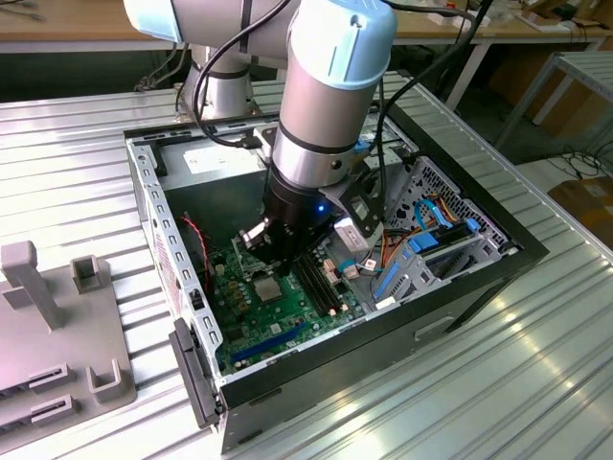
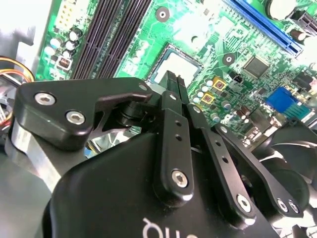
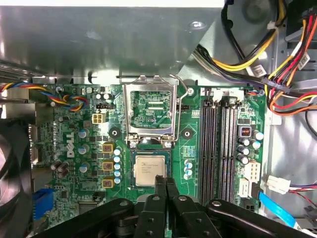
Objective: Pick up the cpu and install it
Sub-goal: 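Close the cpu cover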
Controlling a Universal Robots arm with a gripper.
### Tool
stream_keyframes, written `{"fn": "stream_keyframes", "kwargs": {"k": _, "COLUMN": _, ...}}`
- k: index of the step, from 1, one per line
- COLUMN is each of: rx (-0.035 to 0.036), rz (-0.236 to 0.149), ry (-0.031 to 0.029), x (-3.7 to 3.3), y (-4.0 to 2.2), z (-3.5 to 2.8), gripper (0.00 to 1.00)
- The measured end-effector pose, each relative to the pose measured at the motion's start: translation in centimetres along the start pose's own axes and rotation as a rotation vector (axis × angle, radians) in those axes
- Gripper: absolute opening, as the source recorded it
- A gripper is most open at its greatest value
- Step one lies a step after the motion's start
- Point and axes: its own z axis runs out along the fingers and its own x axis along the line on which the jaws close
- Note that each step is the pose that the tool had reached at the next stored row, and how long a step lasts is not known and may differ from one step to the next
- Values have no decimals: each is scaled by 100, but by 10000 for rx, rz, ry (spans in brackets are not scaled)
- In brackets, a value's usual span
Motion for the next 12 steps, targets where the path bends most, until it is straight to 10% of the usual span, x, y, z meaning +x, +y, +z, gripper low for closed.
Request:
{"fn": "stream_keyframes", "kwargs": {"k": 4, "rx": 24, "rz": -1171, "ry": -61, "x": -4, "y": 0, "z": -3, "gripper": 15}}
{"fn": "stream_keyframes", "kwargs": {"k": 12, "rx": 27, "rz": -1176, "ry": -101, "x": -59, "y": 26, "z": -94, "gripper": 15}}
